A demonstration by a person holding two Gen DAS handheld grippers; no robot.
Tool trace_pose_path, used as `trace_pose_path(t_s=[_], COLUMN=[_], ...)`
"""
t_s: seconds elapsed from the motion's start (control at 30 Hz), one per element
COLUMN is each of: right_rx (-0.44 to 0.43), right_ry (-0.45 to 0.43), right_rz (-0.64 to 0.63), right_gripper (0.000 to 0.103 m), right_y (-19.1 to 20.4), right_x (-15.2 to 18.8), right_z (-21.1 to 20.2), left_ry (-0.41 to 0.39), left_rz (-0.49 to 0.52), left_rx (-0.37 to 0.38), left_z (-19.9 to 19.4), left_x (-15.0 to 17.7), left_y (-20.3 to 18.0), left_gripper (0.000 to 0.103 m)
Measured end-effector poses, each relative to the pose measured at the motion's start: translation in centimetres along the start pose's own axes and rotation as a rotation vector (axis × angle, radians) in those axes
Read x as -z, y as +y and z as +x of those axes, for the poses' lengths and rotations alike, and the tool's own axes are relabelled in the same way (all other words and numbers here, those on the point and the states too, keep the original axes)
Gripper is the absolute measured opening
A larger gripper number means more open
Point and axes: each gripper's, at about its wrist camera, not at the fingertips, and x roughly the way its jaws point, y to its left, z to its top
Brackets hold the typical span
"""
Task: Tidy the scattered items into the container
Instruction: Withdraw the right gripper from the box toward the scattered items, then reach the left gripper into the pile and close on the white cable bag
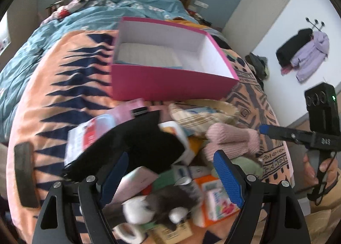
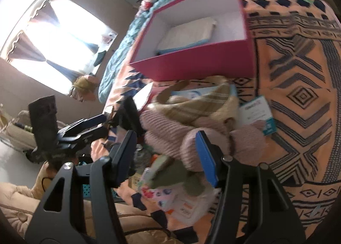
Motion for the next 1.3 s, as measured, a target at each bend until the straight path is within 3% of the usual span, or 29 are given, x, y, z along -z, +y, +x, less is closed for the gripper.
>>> trace_pose_path(t_s=[0.27, 0.43, 0.63, 1.07, 1.3], right_rx=[-0.033, 0.086, 0.148, -0.073, -0.077], right_ry=[0.045, 0.084, 0.152, 0.317, 0.258], right_rz=[-0.119, -0.158, -0.142, -0.124, -0.081], right_gripper=[0.06, 0.057, 0.056, 0.056, 0.056], right_y=[5.5, 7.4, 7.9, 9.1, 8.0], right_x=[-0.2, -1.6, -2.5, -0.2, -1.0], right_z=[5.4, 10.5, 14.9, 17.0, 14.6], left_ry=[-0.016, -0.004, 0.036, 0.06, 0.121], left_rz=[-0.066, -0.082, -0.097, -0.077, -0.079], left_rx=[-0.042, -0.046, -0.051, -0.018, 0.086], left_z=[-0.3, 1.1, 3.0, 3.3, 3.9], left_x=[0.0, -0.5, -0.2, 0.2, 1.5], left_y=[5.3, 7.6, 9.2, 10.0, 9.5], left_gripper=[0.084, 0.084, 0.084, 0.084, 0.084])
